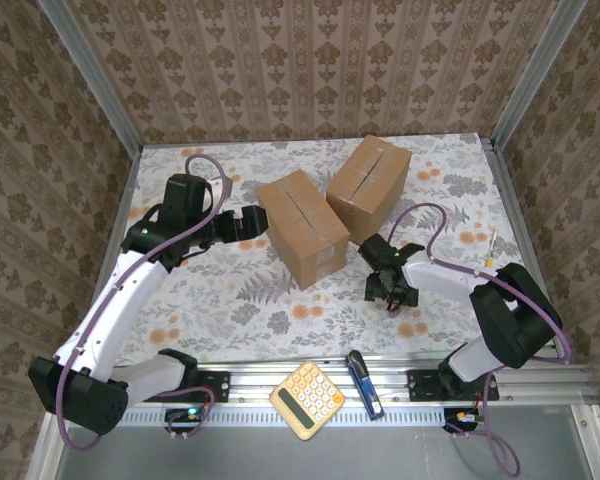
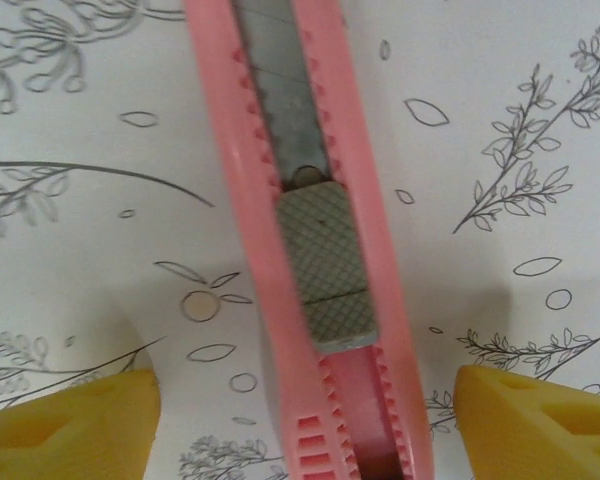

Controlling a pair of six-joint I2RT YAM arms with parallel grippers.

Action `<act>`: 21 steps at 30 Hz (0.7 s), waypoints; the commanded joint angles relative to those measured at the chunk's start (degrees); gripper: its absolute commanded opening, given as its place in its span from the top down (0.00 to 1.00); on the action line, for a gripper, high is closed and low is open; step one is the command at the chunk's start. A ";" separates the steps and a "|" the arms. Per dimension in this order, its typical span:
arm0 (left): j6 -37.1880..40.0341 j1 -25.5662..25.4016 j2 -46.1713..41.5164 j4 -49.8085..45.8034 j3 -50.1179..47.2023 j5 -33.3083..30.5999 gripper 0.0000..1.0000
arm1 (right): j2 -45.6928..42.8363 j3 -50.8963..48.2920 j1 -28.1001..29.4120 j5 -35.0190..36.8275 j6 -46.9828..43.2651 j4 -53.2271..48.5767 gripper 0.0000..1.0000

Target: Unpack the express box

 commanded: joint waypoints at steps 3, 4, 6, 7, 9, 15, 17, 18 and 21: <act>0.91 0.36 0.02 -0.86 1.59 0.04 0.01 | -1.09 -2.91 -1.56 -2.69 1.65 4.17 0.31; 0.87 0.34 -0.02 -0.85 1.60 0.04 0.01 | -0.93 -3.09 -1.61 -2.98 1.69 4.55 0.33; 0.82 0.27 0.02 -0.90 1.68 0.13 0.01 | -0.67 -3.31 -1.72 -3.39 1.76 4.91 0.38; 0.75 0.30 -0.02 -0.94 1.68 0.13 0.01 | -0.56 -3.37 -1.71 -3.46 1.76 4.89 0.40; 0.66 0.24 -0.06 -1.10 1.86 0.22 0.02 | -0.47 -3.60 -1.71 -3.64 1.74 4.91 0.44; 0.65 0.24 -0.81 -1.64 2.32 0.48 0.03 | -0.85 -4.19 -1.71 -3.92 2.11 5.33 0.55; 0.65 0.17 -1.03 -1.69 2.47 0.57 0.03 | -0.98 -4.19 -1.71 -3.91 2.09 5.33 0.61; 0.65 0.15 -1.12 -1.64 2.56 0.72 0.03 | -1.06 -4.28 -1.76 -3.91 2.10 5.33 0.64; 0.64 -0.11 -1.28 -1.37 2.67 1.00 0.04 | -1.39 -4.28 -1.71 -3.74 2.11 5.25 0.71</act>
